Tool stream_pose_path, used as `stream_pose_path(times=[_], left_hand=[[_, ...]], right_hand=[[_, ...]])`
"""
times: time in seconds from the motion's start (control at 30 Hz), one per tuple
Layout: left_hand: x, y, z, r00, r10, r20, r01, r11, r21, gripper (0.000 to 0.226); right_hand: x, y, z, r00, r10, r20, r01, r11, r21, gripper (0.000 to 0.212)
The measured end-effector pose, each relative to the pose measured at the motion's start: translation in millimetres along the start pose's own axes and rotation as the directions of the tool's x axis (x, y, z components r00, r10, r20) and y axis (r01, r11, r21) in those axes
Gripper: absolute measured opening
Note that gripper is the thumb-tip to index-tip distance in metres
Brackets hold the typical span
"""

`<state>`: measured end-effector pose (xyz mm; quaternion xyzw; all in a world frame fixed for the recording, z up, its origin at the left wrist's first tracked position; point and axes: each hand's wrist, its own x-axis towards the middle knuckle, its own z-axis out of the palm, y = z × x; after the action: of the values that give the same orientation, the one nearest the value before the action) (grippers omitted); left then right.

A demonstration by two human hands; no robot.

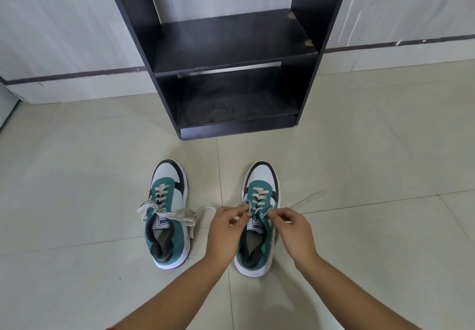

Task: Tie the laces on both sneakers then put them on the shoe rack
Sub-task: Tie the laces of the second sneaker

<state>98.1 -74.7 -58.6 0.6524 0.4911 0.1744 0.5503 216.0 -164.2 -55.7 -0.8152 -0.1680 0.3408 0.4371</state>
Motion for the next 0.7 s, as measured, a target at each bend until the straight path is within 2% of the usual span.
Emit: stream_pose_path(times=[0.03,0.1,0.2,0.37,0.5,0.7], left_hand=[[1.3,2.6,1.6,1.0,-0.03,-0.004,0.03,0.998,-0.05,0.019],[4.9,4.2,3.9,0.994,-0.111,-0.002,0.11,0.984,-0.143,0.014],[7.2,5.0,6.9,0.988,-0.151,0.031,0.154,0.973,-0.17,0.001],[7.4,4.3,10.8,0.999,-0.033,0.0,0.033,0.998,-0.059,0.01],[8.1,6.2,6.9,1.0,-0.012,0.022,0.014,0.994,-0.111,0.011],[11.2,4.5,4.3,0.992,-0.1,0.074,0.117,0.95,-0.291,0.026]], right_hand=[[2.1,-3.3,2.2,0.998,0.066,0.007,-0.066,0.988,0.14,0.012],[2.3,-12.2,4.0,0.982,0.177,0.065,-0.188,0.934,0.304,0.007],[3.8,-18.9,4.1,0.964,0.23,0.135,-0.263,0.904,0.338,0.012],[1.1,-24.3,9.9,0.982,0.121,0.142,-0.163,0.927,0.337,0.019],[-1.7,-20.8,11.8,0.981,0.092,0.173,-0.148,0.926,0.347,0.024],[3.8,-21.9,9.2,0.979,0.034,0.203,-0.105,0.932,0.348,0.023]])
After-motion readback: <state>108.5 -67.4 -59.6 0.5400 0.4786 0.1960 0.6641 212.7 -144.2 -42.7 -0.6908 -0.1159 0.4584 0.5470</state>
